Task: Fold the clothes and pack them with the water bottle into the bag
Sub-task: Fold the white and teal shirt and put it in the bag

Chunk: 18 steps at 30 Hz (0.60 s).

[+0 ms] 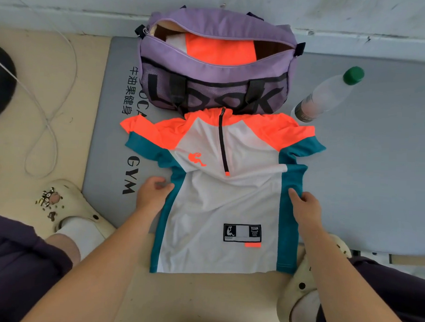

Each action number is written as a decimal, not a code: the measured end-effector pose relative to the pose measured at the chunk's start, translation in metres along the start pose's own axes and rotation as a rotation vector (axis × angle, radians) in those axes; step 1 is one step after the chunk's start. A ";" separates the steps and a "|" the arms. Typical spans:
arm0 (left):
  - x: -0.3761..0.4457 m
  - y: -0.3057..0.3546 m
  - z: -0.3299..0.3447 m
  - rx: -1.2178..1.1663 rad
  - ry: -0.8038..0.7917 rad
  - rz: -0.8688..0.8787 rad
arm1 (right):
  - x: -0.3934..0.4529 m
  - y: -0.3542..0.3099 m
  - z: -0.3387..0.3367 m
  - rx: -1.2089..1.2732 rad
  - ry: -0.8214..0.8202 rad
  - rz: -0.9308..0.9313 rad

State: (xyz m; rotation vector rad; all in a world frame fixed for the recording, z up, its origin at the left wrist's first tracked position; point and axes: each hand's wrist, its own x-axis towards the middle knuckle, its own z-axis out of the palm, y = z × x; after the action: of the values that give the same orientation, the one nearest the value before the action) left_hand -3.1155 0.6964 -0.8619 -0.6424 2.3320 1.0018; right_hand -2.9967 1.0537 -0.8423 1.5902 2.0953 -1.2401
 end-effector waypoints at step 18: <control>-0.036 -0.014 -0.045 0.099 -0.703 -0.404 | -0.004 0.011 -0.010 -0.073 -0.755 0.319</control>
State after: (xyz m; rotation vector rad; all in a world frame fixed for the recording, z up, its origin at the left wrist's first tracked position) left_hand -3.0919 0.6611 -0.8201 -0.5713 1.5486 0.7556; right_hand -2.9822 1.0586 -0.8389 1.1083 1.3424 -1.3425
